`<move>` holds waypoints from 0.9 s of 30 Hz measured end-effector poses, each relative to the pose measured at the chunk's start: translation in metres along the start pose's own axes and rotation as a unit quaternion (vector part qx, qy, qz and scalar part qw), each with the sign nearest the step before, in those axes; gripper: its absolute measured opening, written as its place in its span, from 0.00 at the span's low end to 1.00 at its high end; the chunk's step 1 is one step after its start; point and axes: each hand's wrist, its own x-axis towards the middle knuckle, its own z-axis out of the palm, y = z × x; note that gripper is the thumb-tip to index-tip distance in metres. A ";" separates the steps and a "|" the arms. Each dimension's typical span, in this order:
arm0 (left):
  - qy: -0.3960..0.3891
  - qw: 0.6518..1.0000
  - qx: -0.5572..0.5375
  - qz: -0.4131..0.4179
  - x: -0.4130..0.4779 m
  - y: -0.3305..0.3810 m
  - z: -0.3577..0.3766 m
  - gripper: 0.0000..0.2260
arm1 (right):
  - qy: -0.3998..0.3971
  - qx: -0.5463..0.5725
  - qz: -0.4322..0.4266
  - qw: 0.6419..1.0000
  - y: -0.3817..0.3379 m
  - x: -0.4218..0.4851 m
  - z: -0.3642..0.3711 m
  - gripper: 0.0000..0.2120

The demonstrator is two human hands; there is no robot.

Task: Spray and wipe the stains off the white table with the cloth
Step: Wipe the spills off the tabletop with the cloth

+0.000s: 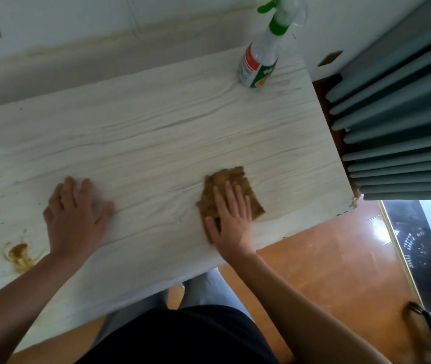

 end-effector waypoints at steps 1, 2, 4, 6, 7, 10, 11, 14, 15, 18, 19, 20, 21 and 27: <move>-0.001 1.000 0.003 -0.001 0.000 -0.001 0.001 0.32 | -0.015 -0.013 -0.041 0.999 -0.010 -0.002 0.005 0.33; -0.002 1.000 0.008 -0.001 0.001 -0.002 0.002 0.30 | -0.031 -0.028 -0.085 0.995 -0.013 0.000 0.007 0.32; -0.004 1.000 0.015 -0.002 0.003 -0.005 0.005 0.30 | -0.053 -0.059 -0.162 0.984 -0.001 0.013 0.000 0.32; -0.010 1.000 0.018 0.002 0.004 -0.006 0.006 0.31 | -0.050 -0.079 -0.178 0.980 0.023 0.031 -0.013 0.32; -0.011 1.000 0.019 0.002 0.004 -0.006 0.007 0.31 | -0.035 -0.077 -0.155 0.984 0.036 0.041 -0.020 0.32; -0.006 1.000 0.015 -0.003 0.000 -0.005 0.008 0.31 | 0.012 -0.064 -0.032 0.997 0.072 0.068 -0.042 0.32; -0.004 1.000 0.013 -0.002 0.000 -0.003 0.008 0.31 | 0.018 -0.060 0.001 0.998 0.079 0.074 -0.048 0.32; -0.006 1.000 0.010 -0.002 -0.002 -0.003 0.007 0.31 | 0.028 -0.031 0.050 0.998 0.083 0.079 -0.051 0.32; -0.010 1.000 0.011 -0.001 -0.002 -0.004 0.007 0.31 | 0.035 -0.020 0.063 0.997 0.079 0.075 -0.048 0.31; -0.013 1.000 0.007 0.008 -0.001 -0.008 0.005 0.31 | 0.050 0.015 0.096 0.994 0.059 0.046 -0.034 0.31; -0.014 1.000 0.007 0.013 -0.001 -0.009 0.004 0.31 | 0.054 0.023 0.099 0.993 0.052 0.031 -0.029 0.31; -0.015 1.000 0.008 0.016 -0.001 -0.010 0.004 0.31 | 0.056 0.028 0.099 0.993 0.047 0.015 -0.024 0.31; -0.017 1.000 0.009 0.019 -0.001 -0.011 0.003 0.31 | 0.056 0.030 0.097 0.993 0.041 0.000 -0.019 0.31; -0.020 0.999 0.014 0.038 -0.001 -0.017 0.001 0.31 | 0.059 0.037 0.113 0.991 -0.002 -0.056 0.012 0.30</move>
